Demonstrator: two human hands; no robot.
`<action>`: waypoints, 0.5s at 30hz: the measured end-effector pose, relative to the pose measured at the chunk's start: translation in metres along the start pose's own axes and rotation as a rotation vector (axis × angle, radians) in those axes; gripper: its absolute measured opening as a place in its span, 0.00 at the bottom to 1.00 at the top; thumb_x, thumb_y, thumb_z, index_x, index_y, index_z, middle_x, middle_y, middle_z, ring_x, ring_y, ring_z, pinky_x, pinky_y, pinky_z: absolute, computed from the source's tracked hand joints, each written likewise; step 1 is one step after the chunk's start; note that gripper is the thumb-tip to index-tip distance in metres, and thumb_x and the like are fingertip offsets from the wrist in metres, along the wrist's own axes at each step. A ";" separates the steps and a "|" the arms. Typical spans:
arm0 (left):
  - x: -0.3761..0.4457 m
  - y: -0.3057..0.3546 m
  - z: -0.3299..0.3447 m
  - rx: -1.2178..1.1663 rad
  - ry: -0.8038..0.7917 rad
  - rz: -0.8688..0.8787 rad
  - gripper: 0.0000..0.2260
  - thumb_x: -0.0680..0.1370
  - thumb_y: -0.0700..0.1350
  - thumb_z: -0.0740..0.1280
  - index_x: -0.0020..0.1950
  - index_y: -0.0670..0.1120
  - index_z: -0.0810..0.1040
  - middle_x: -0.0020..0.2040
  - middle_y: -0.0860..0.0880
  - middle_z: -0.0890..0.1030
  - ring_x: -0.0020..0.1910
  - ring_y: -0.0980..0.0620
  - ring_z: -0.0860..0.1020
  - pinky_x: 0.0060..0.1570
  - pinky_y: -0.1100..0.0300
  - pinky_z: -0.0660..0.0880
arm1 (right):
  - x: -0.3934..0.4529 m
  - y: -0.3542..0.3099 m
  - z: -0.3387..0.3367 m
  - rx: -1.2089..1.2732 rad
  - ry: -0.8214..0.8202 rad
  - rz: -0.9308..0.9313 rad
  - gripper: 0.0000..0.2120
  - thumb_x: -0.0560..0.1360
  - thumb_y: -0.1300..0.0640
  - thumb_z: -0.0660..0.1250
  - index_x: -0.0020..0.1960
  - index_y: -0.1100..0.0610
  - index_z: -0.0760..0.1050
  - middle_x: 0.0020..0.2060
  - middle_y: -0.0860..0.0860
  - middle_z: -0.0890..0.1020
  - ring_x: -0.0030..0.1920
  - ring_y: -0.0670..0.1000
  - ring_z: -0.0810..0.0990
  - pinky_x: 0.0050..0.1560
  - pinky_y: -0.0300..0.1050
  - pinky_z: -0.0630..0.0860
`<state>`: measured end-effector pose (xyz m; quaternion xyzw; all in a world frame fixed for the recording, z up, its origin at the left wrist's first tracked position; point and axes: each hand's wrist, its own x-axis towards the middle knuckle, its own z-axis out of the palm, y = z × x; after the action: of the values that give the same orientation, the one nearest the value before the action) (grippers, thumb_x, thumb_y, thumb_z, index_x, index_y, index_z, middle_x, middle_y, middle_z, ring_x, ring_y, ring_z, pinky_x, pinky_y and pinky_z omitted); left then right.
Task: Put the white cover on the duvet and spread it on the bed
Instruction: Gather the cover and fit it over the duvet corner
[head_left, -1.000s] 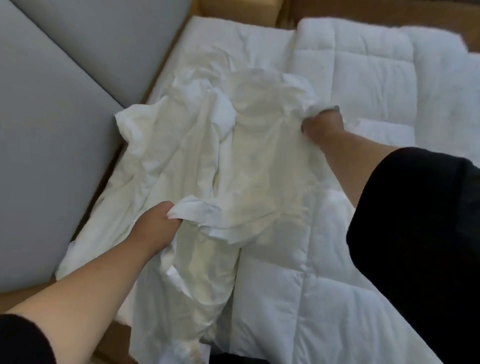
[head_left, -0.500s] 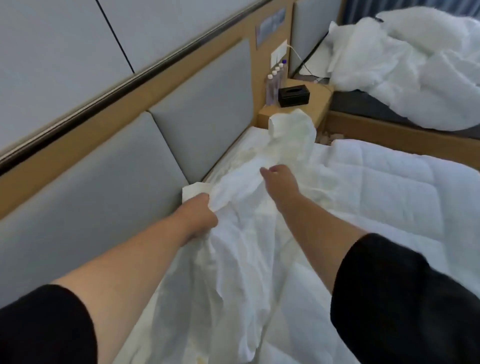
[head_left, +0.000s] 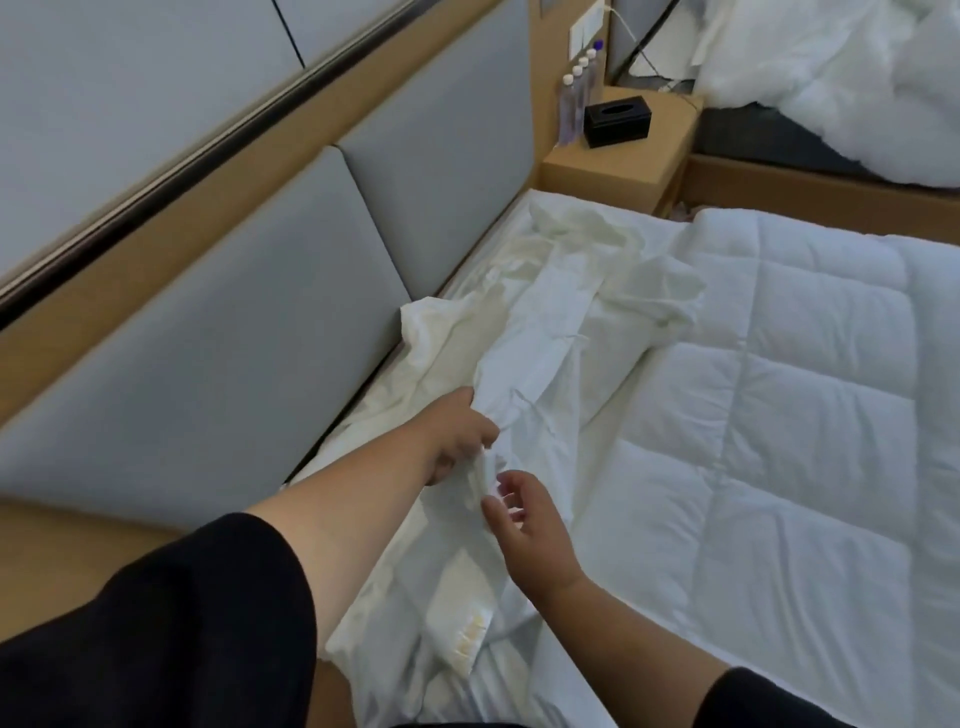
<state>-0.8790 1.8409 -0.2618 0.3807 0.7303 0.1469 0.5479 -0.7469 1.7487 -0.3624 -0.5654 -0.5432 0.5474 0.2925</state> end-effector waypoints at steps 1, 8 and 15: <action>-0.009 0.001 -0.004 -0.058 0.016 0.017 0.24 0.60 0.39 0.64 0.56 0.44 0.74 0.56 0.37 0.78 0.48 0.40 0.77 0.44 0.51 0.74 | -0.005 -0.006 -0.002 -0.035 0.051 -0.053 0.23 0.71 0.32 0.64 0.58 0.46 0.72 0.51 0.39 0.77 0.51 0.40 0.77 0.52 0.36 0.74; -0.067 -0.011 -0.021 -0.136 0.058 0.209 0.25 0.67 0.51 0.70 0.64 0.50 0.73 0.62 0.49 0.78 0.60 0.46 0.78 0.63 0.46 0.76 | -0.032 -0.075 0.009 -0.125 -0.034 -0.010 0.20 0.80 0.45 0.63 0.41 0.61 0.72 0.32 0.51 0.75 0.33 0.50 0.73 0.38 0.48 0.73; -0.131 -0.094 -0.053 0.154 0.307 0.520 0.13 0.80 0.58 0.64 0.44 0.49 0.74 0.41 0.54 0.76 0.39 0.58 0.73 0.44 0.57 0.74 | -0.039 -0.144 0.021 0.476 0.050 0.085 0.12 0.77 0.51 0.68 0.41 0.58 0.71 0.35 0.56 0.71 0.37 0.56 0.70 0.41 0.52 0.72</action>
<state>-0.9502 1.6949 -0.2124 0.5685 0.6917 0.2819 0.3448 -0.8017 1.7409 -0.2219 -0.5164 -0.3674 0.6574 0.4077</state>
